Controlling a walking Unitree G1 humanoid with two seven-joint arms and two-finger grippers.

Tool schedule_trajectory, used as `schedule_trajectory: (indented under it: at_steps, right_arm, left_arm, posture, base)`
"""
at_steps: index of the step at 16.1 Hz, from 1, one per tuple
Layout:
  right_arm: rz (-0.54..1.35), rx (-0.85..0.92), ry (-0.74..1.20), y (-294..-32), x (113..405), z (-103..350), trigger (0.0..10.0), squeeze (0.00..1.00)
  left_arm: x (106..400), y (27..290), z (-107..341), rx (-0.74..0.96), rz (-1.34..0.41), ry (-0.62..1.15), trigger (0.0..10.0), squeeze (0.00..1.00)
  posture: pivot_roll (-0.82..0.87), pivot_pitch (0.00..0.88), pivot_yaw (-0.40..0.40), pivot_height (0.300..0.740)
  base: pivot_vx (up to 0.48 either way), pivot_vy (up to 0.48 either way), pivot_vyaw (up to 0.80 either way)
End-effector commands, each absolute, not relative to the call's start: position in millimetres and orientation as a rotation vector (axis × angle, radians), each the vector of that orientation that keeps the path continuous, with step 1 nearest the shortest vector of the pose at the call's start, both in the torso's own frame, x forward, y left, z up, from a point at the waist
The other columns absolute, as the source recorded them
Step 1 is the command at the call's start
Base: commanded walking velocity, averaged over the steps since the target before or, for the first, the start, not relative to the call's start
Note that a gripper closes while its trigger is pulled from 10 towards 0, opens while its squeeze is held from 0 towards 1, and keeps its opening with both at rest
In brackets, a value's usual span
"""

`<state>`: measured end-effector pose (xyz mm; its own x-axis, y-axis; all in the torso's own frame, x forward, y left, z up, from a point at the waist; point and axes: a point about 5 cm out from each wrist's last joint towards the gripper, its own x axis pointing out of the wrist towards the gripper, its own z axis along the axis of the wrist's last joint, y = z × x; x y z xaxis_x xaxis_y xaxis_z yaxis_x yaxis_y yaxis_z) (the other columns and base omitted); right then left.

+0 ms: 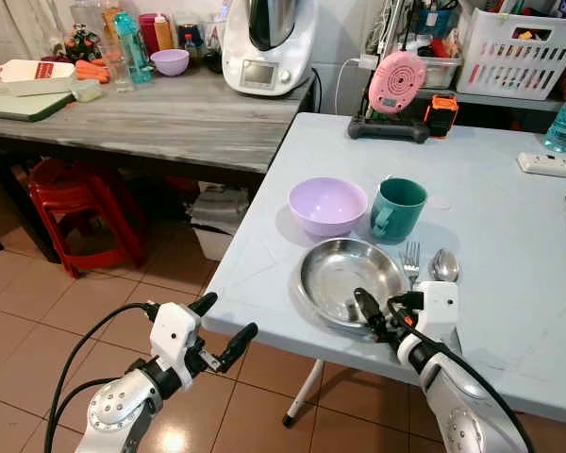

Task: Setting the table

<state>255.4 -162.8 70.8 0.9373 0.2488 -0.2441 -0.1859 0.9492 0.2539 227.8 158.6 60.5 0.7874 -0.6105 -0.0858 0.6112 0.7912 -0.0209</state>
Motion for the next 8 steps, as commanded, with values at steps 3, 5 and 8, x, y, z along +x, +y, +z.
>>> schedule_trajectory:
  at_steps: [3,5,8]
  right_arm:
    - [0.232,0.268,0.31,-159.9,255.2,66.9,0.0,0.0]
    - [0.228,0.28,0.316,-160.3,255.1,66.1,0.0,0.0]
    - [0.209,0.33,0.336,-160.3,254.5,63.7,0.0,0.0]
  left_arm:
    - [229.5,160.1,60.6,0.028,-0.669,0.085,10.0,0.0]
    - [229.8,160.5,59.9,0.029,-0.671,0.086,10.0,0.0]
    - [231.3,160.7,59.5,0.041,-0.682,0.082,10.0,0.0]
  posture:
    - [-0.01,0.0,0.031,0.74]
    - [-0.01,0.0,0.033,0.74]
    - [-0.01,0.0,0.038,0.74]
  base:
    - [0.0,0.0,0.0]
    - [0.0,0.0,0.0]
    - [0.0,0.0,0.0]
